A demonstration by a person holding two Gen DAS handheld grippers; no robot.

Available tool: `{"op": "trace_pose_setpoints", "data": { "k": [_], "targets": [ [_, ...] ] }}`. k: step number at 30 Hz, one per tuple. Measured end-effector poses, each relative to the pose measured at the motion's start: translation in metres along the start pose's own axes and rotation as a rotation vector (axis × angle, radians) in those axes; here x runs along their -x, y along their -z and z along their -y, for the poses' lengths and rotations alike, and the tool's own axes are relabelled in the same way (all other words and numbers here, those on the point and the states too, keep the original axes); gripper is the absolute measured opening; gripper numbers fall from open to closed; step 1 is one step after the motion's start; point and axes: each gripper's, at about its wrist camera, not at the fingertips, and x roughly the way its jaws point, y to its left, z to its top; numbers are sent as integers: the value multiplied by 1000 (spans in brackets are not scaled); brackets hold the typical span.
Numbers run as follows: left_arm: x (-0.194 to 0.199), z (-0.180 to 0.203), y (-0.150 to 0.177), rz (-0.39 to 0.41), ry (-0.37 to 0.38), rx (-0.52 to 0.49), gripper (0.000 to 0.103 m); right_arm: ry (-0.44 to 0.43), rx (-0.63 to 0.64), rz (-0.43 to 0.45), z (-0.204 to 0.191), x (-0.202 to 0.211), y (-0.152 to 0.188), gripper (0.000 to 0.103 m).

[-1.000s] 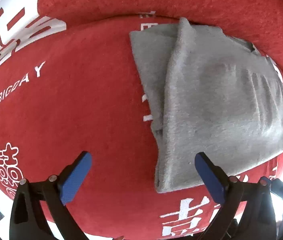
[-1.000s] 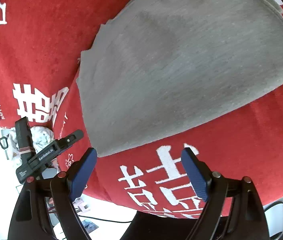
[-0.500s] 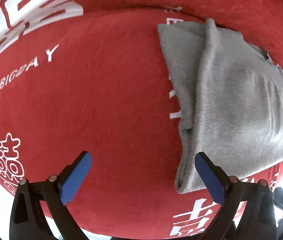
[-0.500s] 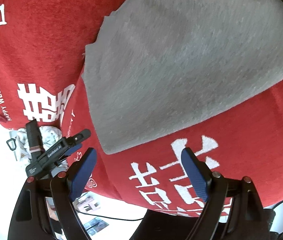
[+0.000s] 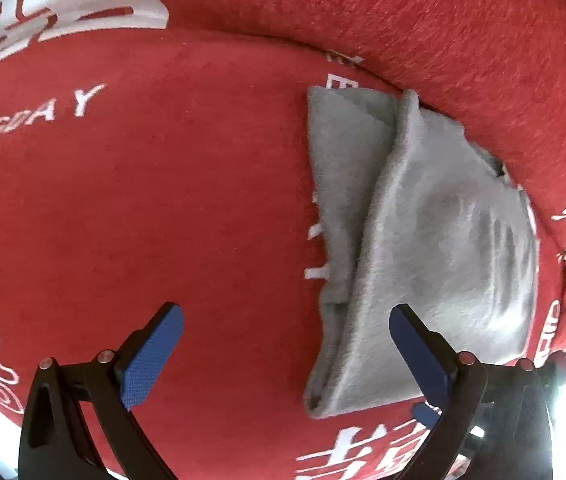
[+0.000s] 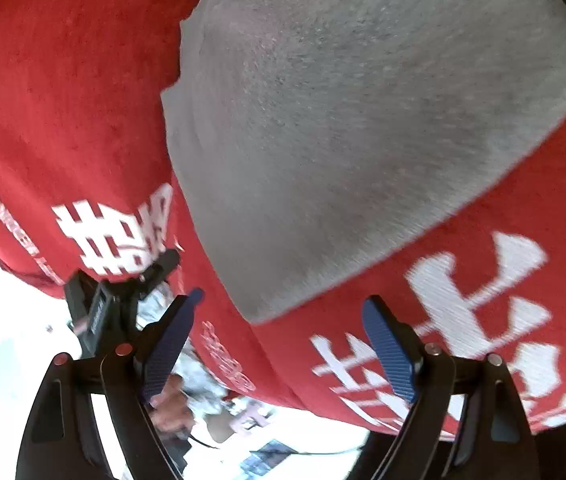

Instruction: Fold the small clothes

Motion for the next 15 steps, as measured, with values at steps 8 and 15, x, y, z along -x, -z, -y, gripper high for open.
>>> {"op": "trace_pose_setpoints", "data": {
  "k": [8, 15],
  "targets": [
    [-9, 6, 6, -32, 78, 29, 103, -61, -24, 43, -14, -25, -13, 89],
    [-25, 25, -1, -28, 175, 82, 103, -143, -136, 14, -16, -31, -22, 29]
  ]
}}
